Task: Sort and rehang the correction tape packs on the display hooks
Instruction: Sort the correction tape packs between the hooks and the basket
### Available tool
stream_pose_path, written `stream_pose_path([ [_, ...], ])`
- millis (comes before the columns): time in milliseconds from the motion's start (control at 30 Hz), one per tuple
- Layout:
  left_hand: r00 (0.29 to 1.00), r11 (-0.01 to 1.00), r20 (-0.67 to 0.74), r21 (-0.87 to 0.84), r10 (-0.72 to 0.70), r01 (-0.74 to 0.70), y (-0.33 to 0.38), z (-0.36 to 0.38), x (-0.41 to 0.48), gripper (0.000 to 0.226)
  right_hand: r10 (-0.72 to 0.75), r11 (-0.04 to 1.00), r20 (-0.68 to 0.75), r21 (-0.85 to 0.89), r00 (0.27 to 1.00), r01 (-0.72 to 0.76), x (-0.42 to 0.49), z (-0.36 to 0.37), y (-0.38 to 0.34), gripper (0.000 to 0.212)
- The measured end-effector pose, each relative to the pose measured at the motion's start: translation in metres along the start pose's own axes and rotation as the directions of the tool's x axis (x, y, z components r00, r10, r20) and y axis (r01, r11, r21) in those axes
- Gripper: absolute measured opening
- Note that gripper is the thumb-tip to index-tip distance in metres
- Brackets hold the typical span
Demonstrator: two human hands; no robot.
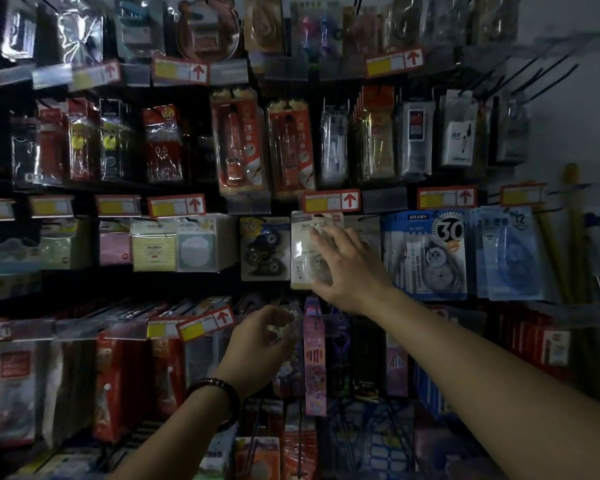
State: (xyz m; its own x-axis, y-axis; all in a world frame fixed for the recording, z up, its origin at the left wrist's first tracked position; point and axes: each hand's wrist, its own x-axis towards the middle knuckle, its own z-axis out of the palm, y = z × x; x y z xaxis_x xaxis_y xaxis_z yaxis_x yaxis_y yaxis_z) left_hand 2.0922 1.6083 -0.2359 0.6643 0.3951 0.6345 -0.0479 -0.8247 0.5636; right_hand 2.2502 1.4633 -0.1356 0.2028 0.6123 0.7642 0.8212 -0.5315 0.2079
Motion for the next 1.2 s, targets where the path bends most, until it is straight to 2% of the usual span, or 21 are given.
stream_pose_path([
  [100,1.000,1.000,0.005,-0.002,0.000,0.000,0.003,0.000,-0.001,0.016,-0.003,0.994,0.047,-0.105,0.999,0.008,0.003,0.004,-0.001,0.092],
  [167,1.000,1.000,0.012,0.003,-0.002,0.002,0.005,0.000,-0.002,0.017,0.020,0.993,0.060,-0.115,0.998,-0.013,0.004,0.007,-0.003,0.092],
  [400,0.997,0.999,0.082,0.040,0.001,-0.004,0.004,0.002,-0.030,0.014,0.066,0.998,0.100,-0.012,0.993,-0.065,-0.005,0.012,-0.011,0.081],
  [533,0.980,0.996,0.181,-0.009,-0.086,0.089,-0.007,0.007,-0.068,0.018,0.044,0.992,0.041,0.113,0.998,-0.048,-0.055,0.011,-0.022,0.065],
  [667,0.936,0.990,0.325,0.042,-0.139,0.133,-0.032,0.033,-0.134,0.013,0.034,0.966,-0.002,0.257,0.999,-0.032,-0.145,0.029,-0.042,0.045],
  [733,0.894,0.987,0.418,0.087,-0.159,0.135,-0.049,0.054,-0.179,0.007,0.064,0.935,0.056,0.347,0.996,-0.080,-0.199,0.046,-0.055,0.038],
  [833,0.799,0.972,0.558,0.194,-0.223,0.136,-0.078,0.089,-0.250,0.012,0.095,0.867,0.248,0.456,0.964,-0.203,-0.286,0.077,-0.076,0.033],
  [933,0.677,0.943,0.657,0.238,-0.331,0.231,-0.106,0.118,-0.321,0.012,0.077,0.808,0.479,0.484,0.874,-0.337,-0.374,0.114,-0.095,0.027],
  [1000,0.617,0.925,0.689,0.284,-0.380,0.252,-0.125,0.135,-0.363,0.012,0.079,0.769,0.616,0.462,0.783,-0.441,-0.430,0.139,-0.106,0.021],
  [1133,0.479,0.900,0.762,0.361,-0.435,0.242,-0.163,0.166,-0.424,0.019,0.143,0.657,0.844,0.310,0.516,-0.688,-0.537,0.186,-0.127,0.012],
  [1200,0.410,0.883,0.782,0.401,-0.469,0.245,-0.181,0.180,-0.447,0.021,0.139,0.626,0.915,0.216,0.380,-0.750,-0.584,0.208,-0.138,0.010],
])
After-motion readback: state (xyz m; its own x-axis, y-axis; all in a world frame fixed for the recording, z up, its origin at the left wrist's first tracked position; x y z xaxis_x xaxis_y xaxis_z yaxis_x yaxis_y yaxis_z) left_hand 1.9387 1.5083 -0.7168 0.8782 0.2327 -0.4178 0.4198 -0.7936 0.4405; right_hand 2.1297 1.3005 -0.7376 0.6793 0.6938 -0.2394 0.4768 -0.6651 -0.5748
